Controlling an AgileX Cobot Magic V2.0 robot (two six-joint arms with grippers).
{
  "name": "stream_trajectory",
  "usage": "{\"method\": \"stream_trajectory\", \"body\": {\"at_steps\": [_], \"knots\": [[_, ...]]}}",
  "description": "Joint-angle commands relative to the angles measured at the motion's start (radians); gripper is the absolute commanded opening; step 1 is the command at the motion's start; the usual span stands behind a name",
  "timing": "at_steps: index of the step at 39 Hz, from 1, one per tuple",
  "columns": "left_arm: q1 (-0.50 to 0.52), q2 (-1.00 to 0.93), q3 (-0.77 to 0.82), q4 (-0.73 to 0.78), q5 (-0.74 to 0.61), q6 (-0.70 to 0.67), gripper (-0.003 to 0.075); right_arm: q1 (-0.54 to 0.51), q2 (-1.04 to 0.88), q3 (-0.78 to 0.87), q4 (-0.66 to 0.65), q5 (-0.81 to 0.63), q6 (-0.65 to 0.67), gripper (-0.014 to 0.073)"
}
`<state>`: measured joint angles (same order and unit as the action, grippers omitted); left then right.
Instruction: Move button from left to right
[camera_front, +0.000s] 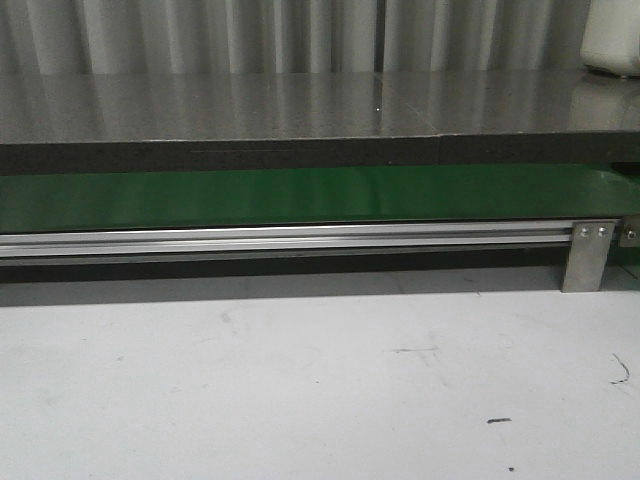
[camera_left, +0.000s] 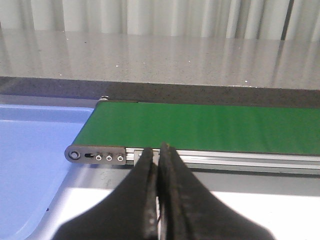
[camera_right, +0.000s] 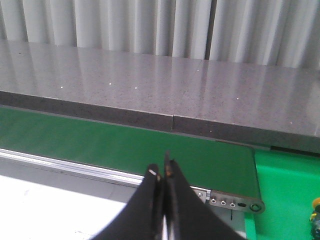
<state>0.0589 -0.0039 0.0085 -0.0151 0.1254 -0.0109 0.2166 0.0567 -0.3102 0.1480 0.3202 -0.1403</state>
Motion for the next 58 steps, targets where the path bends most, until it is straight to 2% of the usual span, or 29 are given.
{"method": "stream_trajectory", "body": {"at_steps": [1,36,42,49,54,58], "knots": [[0.002,-0.018,0.028,-0.002,-0.078,-0.008,-0.0021,0.002,0.011,-0.025,0.002,-0.074,-0.008,-0.0069],[0.002,-0.018,0.028,-0.002,-0.078,-0.008,-0.0021,0.002,0.011,-0.008,0.002,-0.078,-0.008,-0.0069],[0.002,-0.018,0.028,-0.002,-0.078,-0.008,-0.0021,-0.048,-0.014,0.085,0.002,-0.124,-0.007,-0.0069],[0.002,-0.018,0.028,-0.002,-0.078,-0.006,-0.0021,-0.139,-0.076,0.242,0.002,-0.181,0.098,-0.0069],[0.002,-0.018,0.028,-0.002,-0.078,-0.006,-0.0021,-0.18,-0.084,0.334,0.001,-0.249,0.106,-0.0069],[0.002,-0.018,0.028,-0.002,-0.078,-0.006,-0.0021,-0.187,-0.084,0.329,-0.002,-0.211,0.105,-0.0069]]}}
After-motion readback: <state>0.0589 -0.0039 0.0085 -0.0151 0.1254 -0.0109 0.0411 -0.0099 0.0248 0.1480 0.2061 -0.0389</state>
